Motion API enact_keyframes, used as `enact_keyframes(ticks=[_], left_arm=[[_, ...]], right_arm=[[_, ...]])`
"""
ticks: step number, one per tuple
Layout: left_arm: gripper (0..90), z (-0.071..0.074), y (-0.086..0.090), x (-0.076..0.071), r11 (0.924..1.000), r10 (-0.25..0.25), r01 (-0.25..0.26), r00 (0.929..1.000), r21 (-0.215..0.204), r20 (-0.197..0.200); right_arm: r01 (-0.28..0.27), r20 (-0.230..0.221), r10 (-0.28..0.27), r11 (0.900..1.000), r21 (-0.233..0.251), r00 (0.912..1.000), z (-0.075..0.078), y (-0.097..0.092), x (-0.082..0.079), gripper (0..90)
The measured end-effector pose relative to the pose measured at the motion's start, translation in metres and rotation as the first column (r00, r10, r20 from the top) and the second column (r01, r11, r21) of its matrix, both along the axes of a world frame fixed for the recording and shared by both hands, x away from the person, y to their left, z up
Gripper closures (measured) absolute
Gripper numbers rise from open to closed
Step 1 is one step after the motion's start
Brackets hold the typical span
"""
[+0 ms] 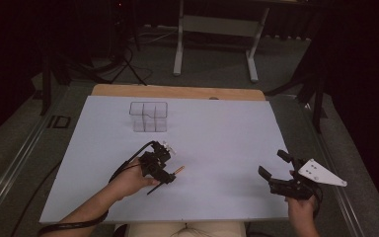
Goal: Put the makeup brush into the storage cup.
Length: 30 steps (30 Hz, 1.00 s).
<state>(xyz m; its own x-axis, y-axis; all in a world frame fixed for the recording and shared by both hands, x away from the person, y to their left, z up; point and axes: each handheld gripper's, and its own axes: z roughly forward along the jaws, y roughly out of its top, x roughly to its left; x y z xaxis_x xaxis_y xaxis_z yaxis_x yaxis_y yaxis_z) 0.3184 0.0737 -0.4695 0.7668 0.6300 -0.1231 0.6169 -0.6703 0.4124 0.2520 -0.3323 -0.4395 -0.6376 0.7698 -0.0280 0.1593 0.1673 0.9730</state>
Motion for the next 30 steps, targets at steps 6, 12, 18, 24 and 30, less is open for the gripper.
enact_keyframes(ticks=[6, 12, 18, 24, 30], left_arm=[[53.3, -0.008, -0.006, 0.005, 0.9994, -0.006, 0.006, 0.9999, 0.033, -0.016], [59.0, -0.014, -0.013, 0.011, 0.9977, -0.010, 0.012, 0.9994, 0.066, -0.033], [64.1, -0.021, -0.016, 0.017, 0.9938, -0.019, 0.025, 0.9983, 0.108, -0.056], [68.7, -0.027, -0.017, 0.021, 0.9898, -0.025, 0.036, 0.9964, 0.137, -0.081], [73.2, -0.032, -0.019, 0.022, 0.9871, -0.035, 0.053, 0.9921, 0.151, -0.120]], right_arm=[[-0.001, -0.003, 0.001, 1.0000, -0.001, 1.0000, 0.000, 0.000, 0.000, 11.1], [-0.003, -0.005, 0.003, 1.0000, -0.002, 1.0000, 0.000, 0.000, 0.000, 11.1], [-0.004, -0.004, 0.004, 1.0000, -0.003, 1.0000, 0.000, 0.000, 0.000, 11.2], [-0.002, -0.005, 0.002, 1.0000, -0.003, 1.0000, -0.001, -0.001, 0.001, 11.1], [-0.003, -0.005, 0.003, 1.0000, -0.005, 1.0000, -0.001, 0.000, 0.001, 11.2]])
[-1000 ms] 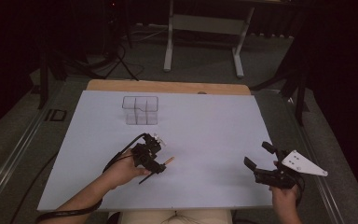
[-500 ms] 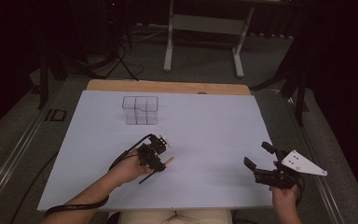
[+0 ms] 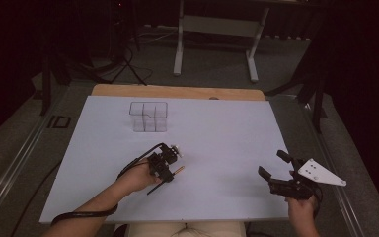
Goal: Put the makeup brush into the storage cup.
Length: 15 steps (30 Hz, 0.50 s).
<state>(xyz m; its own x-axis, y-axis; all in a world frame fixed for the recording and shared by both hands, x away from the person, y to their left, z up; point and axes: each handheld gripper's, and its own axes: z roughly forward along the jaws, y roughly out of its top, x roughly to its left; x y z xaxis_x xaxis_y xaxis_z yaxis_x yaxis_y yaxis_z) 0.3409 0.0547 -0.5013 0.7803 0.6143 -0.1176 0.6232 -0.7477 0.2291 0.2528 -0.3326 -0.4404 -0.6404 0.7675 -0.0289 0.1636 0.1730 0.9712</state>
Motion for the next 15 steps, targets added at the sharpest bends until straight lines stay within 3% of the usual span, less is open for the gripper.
enact_keyframes(ticks=[6, 11, 13, 15], left_arm=[[83.1, -0.0012, 0.0015, 0.0038, 0.9998, 0.020, -0.020, 0.9997, 0.009, -0.012], [83.4, -0.0014, -0.0004, 0.0049, 0.9996, 0.015, -0.014, 0.9997, 0.024, -0.018], [83.7, -0.0019, 0.0012, 0.0049, 0.9994, 0.032, -0.032, 0.9993, 0.010, -0.020], [83.7, -0.0021, 0.0032, 0.0041, 0.9999, 0.014, -0.014, 0.9998, -0.002, -0.012]], right_arm=[[0.003, -0.002, -0.003, 1.0000, 0.001, 1.0000, -0.0003, -0.0002, 0.0002, 11.2], [0.001, 0.000, -0.001, 1.0000, 0.000, 1.0000, -0.0002, 0.0000, 0.0001, 11.2], [0.001, -0.002, -0.001, 1.0000, 0.000, 1.0000, -0.0004, 0.0003, 0.0002, 11.1], [0.001, -0.003, -0.001, 1.0000, -0.001, 1.0000, -0.0004, 0.0004, 0.0002, 11.1]])
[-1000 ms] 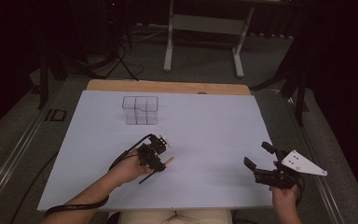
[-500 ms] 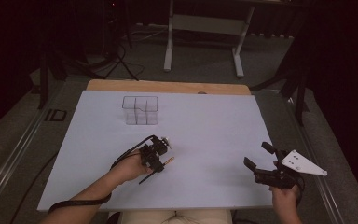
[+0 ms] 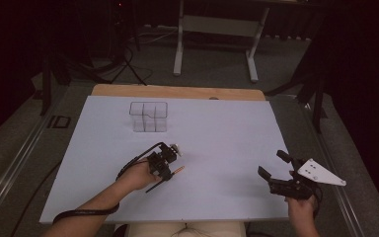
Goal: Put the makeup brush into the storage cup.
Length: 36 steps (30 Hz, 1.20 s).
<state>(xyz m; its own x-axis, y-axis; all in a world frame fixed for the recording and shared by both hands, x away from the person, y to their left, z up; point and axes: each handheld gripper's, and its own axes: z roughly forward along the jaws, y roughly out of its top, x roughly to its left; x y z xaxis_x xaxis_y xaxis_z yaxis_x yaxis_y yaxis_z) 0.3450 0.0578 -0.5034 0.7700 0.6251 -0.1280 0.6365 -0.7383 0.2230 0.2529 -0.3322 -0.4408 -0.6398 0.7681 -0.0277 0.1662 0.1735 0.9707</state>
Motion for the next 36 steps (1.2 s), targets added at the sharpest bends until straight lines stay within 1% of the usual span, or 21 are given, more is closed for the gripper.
enact_keyframes(ticks=[4, 7, 10, 12, 13, 15, 18, 20, 21, 23, 25, 27, 28, 29, 30, 31, 32, 33, 34, 35, 36], left_arm=[[84.4, 0.002, 0.000, -0.003, 0.9998, -0.020, 0.020, 0.9997, 0.002, 0.014], [84.5, 0.006, 0.003, -0.005, 0.9988, 0.005, -0.004, 0.9996, -0.048, 0.027], [84.5, 0.017, 0.009, -0.006, 0.9952, 0.031, -0.026, 0.9983, -0.094, 0.050], [84.5, 0.025, 0.012, -0.007, 0.9922, 0.046, -0.037, 0.9962, -0.119, 0.074], [84.5, 0.029, 0.014, -0.008, 0.9887, 0.046, -0.034, 0.9957, -0.146, 0.080], [84.5, 0.038, 0.018, -0.010, 0.9834, 0.064, -0.045, 0.9928, -0.176, 0.101], [84.5, 0.048, 0.022, -0.014, 0.9735, 0.078, -0.046, 0.9876, -0.224, 0.136], [84.5, 0.054, 0.025, -0.017, 0.9631, 0.084, -0.041, 0.9843, -0.266, 0.155], [84.5, 0.056, 0.026, -0.018, 0.9621, 0.088, -0.043, 0.9841, -0.269, 0.155], [84.5, 0.058, 0.029, -0.020, 0.9517, 0.095, -0.041, 0.9820, -0.304, 0.164], [84.5, 0.060, 0.031, -0.020, 0.9473, 0.105, -0.047, 0.9801, -0.317, 0.169], [84.5, 0.060, 0.035, -0.021, 0.9345, 0.114, -0.052, 0.9811, -0.352, 0.157], [84.5, 0.061, 0.036, -0.021, 0.9289, 0.123, -0.057, 0.9795, -0.366, 0.160], [84.5, 0.061, 0.038, -0.022, 0.9188, 0.120, -0.048, 0.9796, -0.392, 0.161], [84.5, 0.061, 0.039, -0.022, 0.9124, 0.124, -0.050, 0.9796, -0.406, 0.158], [84.5, 0.061, 0.040, -0.023, 0.9110, 0.133, -0.054, 0.9768, -0.409, 0.168], [84.5, 0.061, 0.040, -0.023, 0.9110, 0.133, -0.054, 0.9768, -0.409, 0.168], [84.5, 0.062, 0.041, -0.025, 0.9006, 0.137, -0.051, 0.9759, -0.432, 0.170], [84.5, 0.062, 0.041, -0.025, 0.9005, 0.139, -0.051, 0.9747, -0.432, 0.175], [84.5, 0.062, 0.041, -0.026, 0.8936, 0.139, -0.045, 0.9740, -0.447, 0.179], [84.5, 0.062, 0.042, -0.027, 0.8898, 0.139, -0.041, 0.9731, -0.454, 0.184]], right_arm=[[0.001, 0.000, -0.001, 1.0000, -0.001, 1.0000, 0.000, 0.000, 0.000, 11.2], [0.003, 0.001, -0.003, 1.0000, -0.001, 1.0000, 0.000, 0.000, 0.000, 11.1], [0.004, -0.003, -0.004, 1.0000, 0.000, 1.0000, 0.000, 0.000, 0.000, 11.1], [0.004, -0.006, -0.004, 1.0000, 0.002, 1.0000, 0.000, 0.000, 0.000, 11.2], [0.004, -0.005, -0.004, 1.0000, 0.002, 1.0000, 0.000, 0.000, 0.000, 11.2], [0.004, 0.000, -0.004, 1.0000, 0.000, 1.0000, 0.000, 0.000, 0.000, 11.2], [0.005, 0.000, -0.005, 1.0000, -0.001, 1.0000, 0.000, 0.000, 0.000, 11.2], [0.006, -0.001, -0.006, 1.0000, 0.000, 1.0000, 0.000, 0.000, 0.000, 11.2], [0.005, -0.003, -0.005, 1.0000, 0.002, 1.0000, 0.000, 0.000, 0.000, 11.2], [0.006, -0.004, -0.006, 1.0000, 0.001, 1.0000, 0.000, 0.001, 0.000, 11.2], [0.005, -0.004, -0.005, 1.0000, 0.001, 1.0000, 0.000, 0.001, 0.000, 11.2], [0.006, -0.001, -0.006, 1.0000, 0.001, 1.0000, 0.000, 0.000, 0.000, 11.2], [0.007, -0.001, -0.007, 1.0000, 0.001, 1.0000, 0.000, 0.000, 0.000, 11.2], [0.006, -0.002, -0.006, 1.0000, 0.002, 1.0000, 0.000, 0.000, 0.000, 11.2], [0.006, -0.003, -0.006, 1.0000, 0.002, 1.0000, -0.001, 0.000, 0.000, 11.2], [0.005, -0.004, -0.005, 1.0000, 0.003, 1.0000, -0.001, 0.000, 0.000, 11.1], [0.005, -0.004, -0.005, 1.0000, 0.003, 1.0000, -0.001, 0.000, 0.000, 11.1], [0.005, -0.005, -0.005, 1.0000, 0.003, 1.0000, -0.001, 0.000, 0.001, 11.2], [0.006, -0.006, -0.006, 1.0000, 0.002, 1.0000, -0.001, 0.000, 0.001, 11.2], [0.005, -0.006, -0.005, 1.0000, 0.004, 1.0000, -0.001, 0.000, 0.001, 11.1], [0.005, -0.007, -0.005, 1.0000, 0.003, 1.0000, -0.001, 0.001, 0.001, 11.2]])
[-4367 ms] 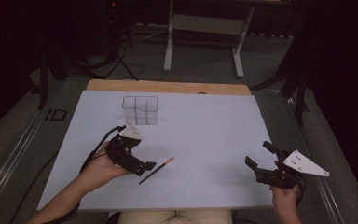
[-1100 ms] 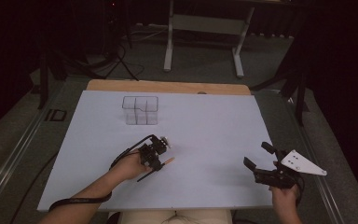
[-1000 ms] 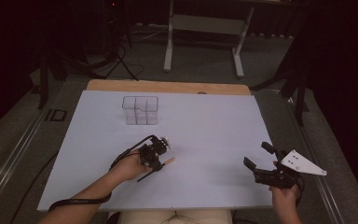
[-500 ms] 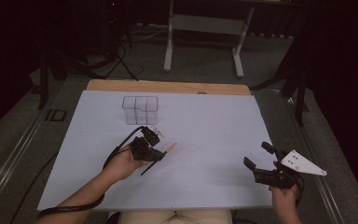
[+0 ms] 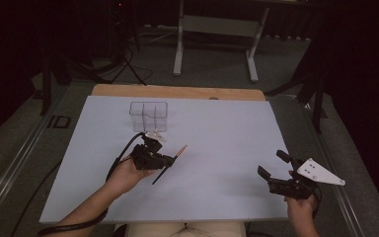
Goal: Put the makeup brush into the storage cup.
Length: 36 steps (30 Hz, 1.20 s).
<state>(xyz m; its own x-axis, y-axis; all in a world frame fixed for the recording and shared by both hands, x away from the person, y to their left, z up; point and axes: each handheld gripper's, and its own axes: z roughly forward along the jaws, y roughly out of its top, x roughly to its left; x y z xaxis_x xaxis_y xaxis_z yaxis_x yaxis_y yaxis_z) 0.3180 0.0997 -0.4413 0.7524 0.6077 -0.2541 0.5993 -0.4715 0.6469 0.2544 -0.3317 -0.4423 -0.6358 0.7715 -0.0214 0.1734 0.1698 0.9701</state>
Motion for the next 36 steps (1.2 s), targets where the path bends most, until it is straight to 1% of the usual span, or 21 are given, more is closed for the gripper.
enact_keyframes(ticks=[1, 3, 4, 6, 7, 9, 10, 11, 12, 13, 15, 17, 18, 20, 21, 25, 28, 31, 32, 34, 36], left_arm=[[84.5, 0.000, 0.000, 0.000, 1.0000, 0.001, -0.001, 1.0000, -0.005, -0.002], [84.5, 0.000, 0.000, -0.002, 0.9993, -0.004, 0.004, 0.9999, -0.036, 0.014], [84.5, 0.000, 0.000, -0.002, 0.9994, -0.004, 0.004, 0.9999, -0.036, 0.013], [84.5, 0.001, 0.001, -0.002, 0.9982, 0.001, 0.001, 0.9997, -0.061, 0.024], [84.5, 0.001, 0.001, -0.002, 0.9982, 0.003, -0.001, 0.9997, -0.059, 0.026], [84.5, 0.002, 0.001, -0.003, 0.9967, 0.007, -0.004, 0.9995, -0.081, 0.030], [84.5, 0.003, 0.001, -0.003, 0.9968, 0.009, -0.007, 0.9995, -0.080, 0.031], [84.5, 0.003, 0.001, -0.004, 0.9958, 0.011, -0.007, 0.9993, -0.091, 0.037], [84.5, 0.004, 0.001, -0.005, 0.9948, 0.005, -0.001, 0.9993, -0.102, 0.037], [84.5, 0.005, 0.001, -0.006, 0.9951, 0.007, -0.002, 0.9989, -0.098, 0.046], [84.5, 0.008, 0.001, -0.007, 0.9924, 0.006, 0.002, 0.9983, -0.123, 0.058], [84.5, 0.010, 0.001, -0.008, 0.9912, 0.011, -0.001, 0.9971, -0.133, 0.075], [84.5, 0.011, 0.001, -0.009, 0.9888, 0.009, 0.003, 0.9967, -0.149, 0.080], [84.5, 0.014, 0.001, -0.010, 0.9881, 0.015, 0.000, 0.9954, -0.154, 0.095], [84.5, 0.015, 0.001, -0.010, 0.9858, 0.019, -0.002, 0.9949, -0.168, 0.099], [84.5, 0.016, 0.001, -0.012, 0.9807, 0.028, -0.004, 0.9920, -0.196, 0.123], [84.5, 0.017, 0.001, -0.012, 0.9792, 0.033, -0.006, 0.9912, -0.203, 0.128], [84.5, 0.020, 0.002, -0.011, 0.9750, 0.044, -0.012, 0.9889, -0.222, 0.142], [84.5, 0.020, 0.001, -0.011, 0.9749, 0.038, -0.007, 0.9900, -0.222, 0.135], [84.5, 0.022, 0.001, -0.011, 0.9720, 0.050, -0.013, 0.9868, -0.234, 0.154], [84.5, 0.023, 0.000, -0.011, 0.9715, 0.048, -0.009, 0.9865, -0.237, 0.157]], right_arm=[[0.000, -0.001, 0.000, 1.0000, -0.002, 1.0000, 0.000, 0.000, 0.000, 11.2], [0.000, -0.004, 0.000, 1.0000, -0.002, 1.0000, 0.000, 0.000, 0.000, 11.2], [0.000, -0.004, 0.000, 1.0000, -0.003, 1.0000, 0.000, 0.000, 0.000, 11.1], [0.001, -0.003, -0.001, 1.0000, -0.003, 1.0000, 0.000, 0.001, 0.000, 11.2], [0.001, -0.003, -0.001, 1.0000, -0.004, 1.0000, 0.000, 0.001, 0.000, 11.2], [0.000, -0.002, 0.000, 1.0000, -0.006, 1.0000, 0.000, 0.001, 0.000, 11.1], [0.001, -0.002, -0.001, 1.0000, -0.006, 1.0000, 0.000, 0.002, 0.000, 11.1], [0.000, -0.002, 0.000, 1.0000, -0.007, 1.0000, 0.000, 0.002, 0.000, 11.1], [0.000, 0.000, 0.000, 1.0000, -0.006, 1.0000, 0.000, 0.002, 0.000, 11.2], [0.000, 0.003, 0.000, 1.0000, -0.006, 1.0000, 0.000, 0.002, -0.001, 11.2], [0.000, 0.002, 0.000, 1.0000, -0.009, 1.0000, 0.000, 0.003, -0.001, 11.1], [-0.002, 0.000, 0.002, 0.9999, -0.011, 1.0000, 0.000, 0.003, 0.000, 11.2], [-0.003, -0.002, 0.003, 0.9999, -0.010, 1.0000, 0.000, 0.004, 0.000, 11.1], [-0.004, -0.001, 0.004, 0.9999, -0.012, 1.0000, 0.001, 0.005, -0.001, 11.1], [-0.006, 0.000, 0.006, 0.9999, -0.012, 1.0000, 0.001, 0.005, -0.001, 11.2], [-0.013, 0.001, 0.013, 0.9999, -0.010, 0.9999, 0.003, 0.008, -0.002, 11.2], [-0.020, -0.003, 0.020, 0.9997, -0.012, 0.9998, 0.004, 0.011, -0.002, 11.1], [-0.039, -0.014, 0.039, 0.9991, -0.016, 0.9991, 0.006, 0.018, -0.002, 11.1], [-0.047, -0.020, 0.047, 0.9988, -0.017, 0.9987, 0.007, 0.020, -0.002, 11.2], [-0.072, -0.023, 0.071, 0.9974, -0.011, 0.9972, 0.010, 0.026, -0.002, 11.2], [-0.088, -0.029, 0.087, 0.9961, -0.011, 0.9958, 0.013, 0.032, -0.002, 11.2]])
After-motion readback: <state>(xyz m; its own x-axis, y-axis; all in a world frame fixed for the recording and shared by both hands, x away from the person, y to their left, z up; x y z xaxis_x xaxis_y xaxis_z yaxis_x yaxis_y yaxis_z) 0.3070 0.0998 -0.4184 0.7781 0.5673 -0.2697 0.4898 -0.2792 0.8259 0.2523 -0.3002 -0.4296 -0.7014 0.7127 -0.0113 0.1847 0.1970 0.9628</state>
